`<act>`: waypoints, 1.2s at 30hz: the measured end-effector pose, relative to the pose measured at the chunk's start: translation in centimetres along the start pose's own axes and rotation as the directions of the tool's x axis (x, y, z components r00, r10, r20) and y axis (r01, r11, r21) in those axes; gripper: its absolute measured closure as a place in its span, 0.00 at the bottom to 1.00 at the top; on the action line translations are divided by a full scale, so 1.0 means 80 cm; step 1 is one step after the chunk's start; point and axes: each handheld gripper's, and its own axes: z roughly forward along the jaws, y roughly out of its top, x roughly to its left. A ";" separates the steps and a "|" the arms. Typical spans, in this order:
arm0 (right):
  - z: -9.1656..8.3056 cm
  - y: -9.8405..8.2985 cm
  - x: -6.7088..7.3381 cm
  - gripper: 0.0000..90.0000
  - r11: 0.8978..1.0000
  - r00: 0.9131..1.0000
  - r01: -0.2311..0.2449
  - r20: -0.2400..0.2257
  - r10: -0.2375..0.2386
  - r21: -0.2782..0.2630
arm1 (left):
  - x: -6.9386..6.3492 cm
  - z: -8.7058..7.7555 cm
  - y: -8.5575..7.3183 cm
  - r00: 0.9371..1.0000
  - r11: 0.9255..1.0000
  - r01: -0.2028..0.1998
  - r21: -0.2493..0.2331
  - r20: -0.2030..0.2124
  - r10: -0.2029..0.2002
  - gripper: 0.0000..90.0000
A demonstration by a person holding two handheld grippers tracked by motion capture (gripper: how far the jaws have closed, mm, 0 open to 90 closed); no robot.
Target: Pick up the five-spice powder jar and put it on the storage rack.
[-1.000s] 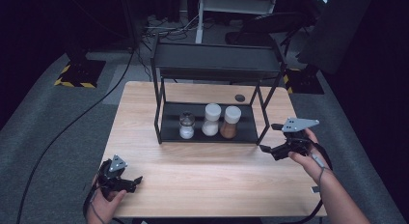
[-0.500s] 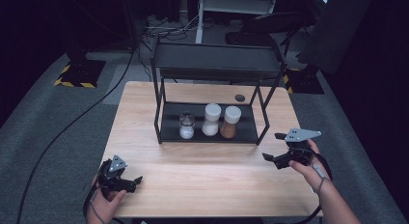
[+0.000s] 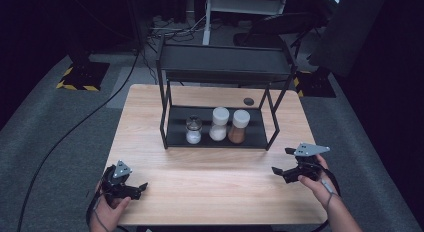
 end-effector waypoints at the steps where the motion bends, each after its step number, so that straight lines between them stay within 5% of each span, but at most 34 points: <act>1: 0.001 -0.002 0.000 0.05 1.000 1.000 -0.001 0.001 0.001 0.003 | 0.000 0.000 0.000 1.000 1.000 0.000 0.000 0.000 0.000 0.00; 36: 0.031 -0.051 0.007 0.05 0.994 0.999 -0.024 0.033 0.021 0.103 | 0.000 0.000 0.000 1.000 1.000 -0.002 0.002 -0.001 0.002 0.00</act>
